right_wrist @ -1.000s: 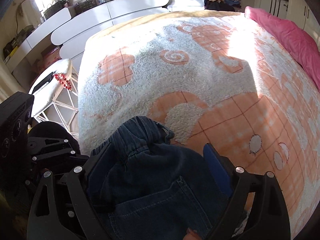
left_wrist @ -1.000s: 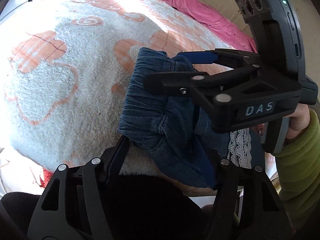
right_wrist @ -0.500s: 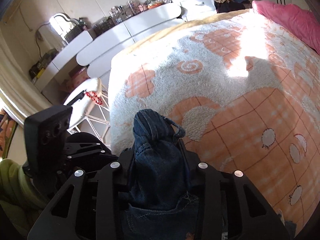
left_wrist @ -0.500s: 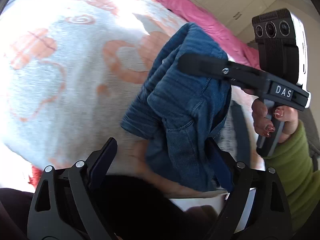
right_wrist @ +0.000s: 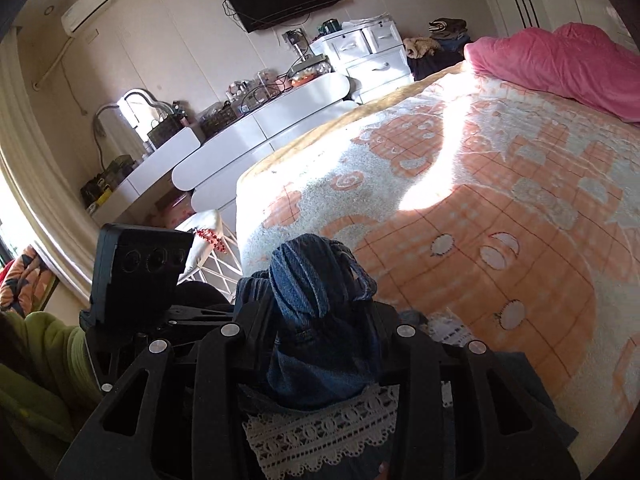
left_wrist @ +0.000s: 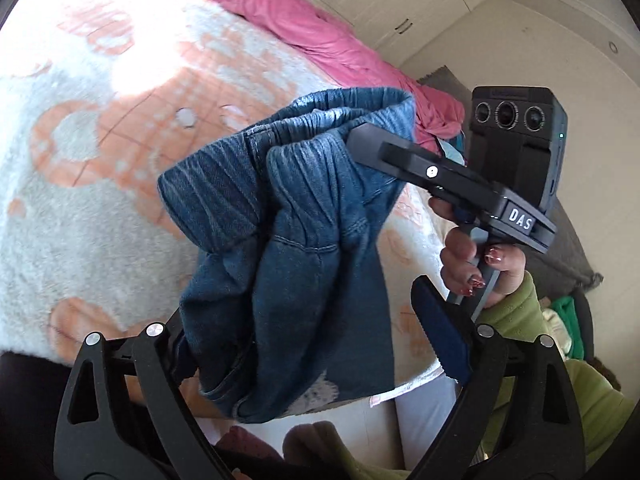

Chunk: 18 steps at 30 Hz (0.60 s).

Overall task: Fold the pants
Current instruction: 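Grasp the elastic waistband with the right gripper and fold it over the lace, then release the waistband with the right gripper onto the folded stack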

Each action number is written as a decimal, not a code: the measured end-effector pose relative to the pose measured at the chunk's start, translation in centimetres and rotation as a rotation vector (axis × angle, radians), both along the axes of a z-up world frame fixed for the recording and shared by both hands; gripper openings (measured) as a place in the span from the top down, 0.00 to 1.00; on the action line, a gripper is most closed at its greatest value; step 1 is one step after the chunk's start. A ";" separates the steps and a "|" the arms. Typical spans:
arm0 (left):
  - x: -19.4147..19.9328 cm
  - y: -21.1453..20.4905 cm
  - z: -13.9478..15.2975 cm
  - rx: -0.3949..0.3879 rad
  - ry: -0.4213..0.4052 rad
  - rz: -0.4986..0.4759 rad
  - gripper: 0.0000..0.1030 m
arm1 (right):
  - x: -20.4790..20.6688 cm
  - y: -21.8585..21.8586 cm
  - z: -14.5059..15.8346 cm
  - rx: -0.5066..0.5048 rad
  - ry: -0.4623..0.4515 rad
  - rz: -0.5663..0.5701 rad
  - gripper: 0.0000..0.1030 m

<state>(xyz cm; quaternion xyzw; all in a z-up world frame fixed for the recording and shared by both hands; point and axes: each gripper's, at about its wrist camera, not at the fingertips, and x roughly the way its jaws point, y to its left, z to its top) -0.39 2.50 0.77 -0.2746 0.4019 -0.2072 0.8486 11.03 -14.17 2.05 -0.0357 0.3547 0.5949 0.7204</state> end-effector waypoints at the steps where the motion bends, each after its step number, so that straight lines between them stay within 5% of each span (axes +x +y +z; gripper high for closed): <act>1: -0.3 -1.2 0.3 0.009 -0.008 -0.012 0.18 | 0.0 -1.0 0.0 0.010 -0.005 -0.016 0.63; 5: -0.2 -3.7 0.8 0.059 -0.021 -0.078 0.18 | 0.2 -5.2 0.1 0.065 0.006 -0.126 0.39; 9: -1.1 -6.1 0.3 0.106 -0.011 -0.181 0.18 | 0.2 -9.2 -0.3 0.081 0.021 -0.232 0.39; 14: -1.0 -7.8 -1.6 0.203 0.021 -0.244 0.17 | -1.3 -9.9 -2.6 -0.040 -0.005 -0.290 0.37; 18: -1.5 -8.2 -2.4 0.208 0.047 -0.244 0.17 | -2.2 -8.1 -5.3 -0.154 -0.008 -0.286 0.37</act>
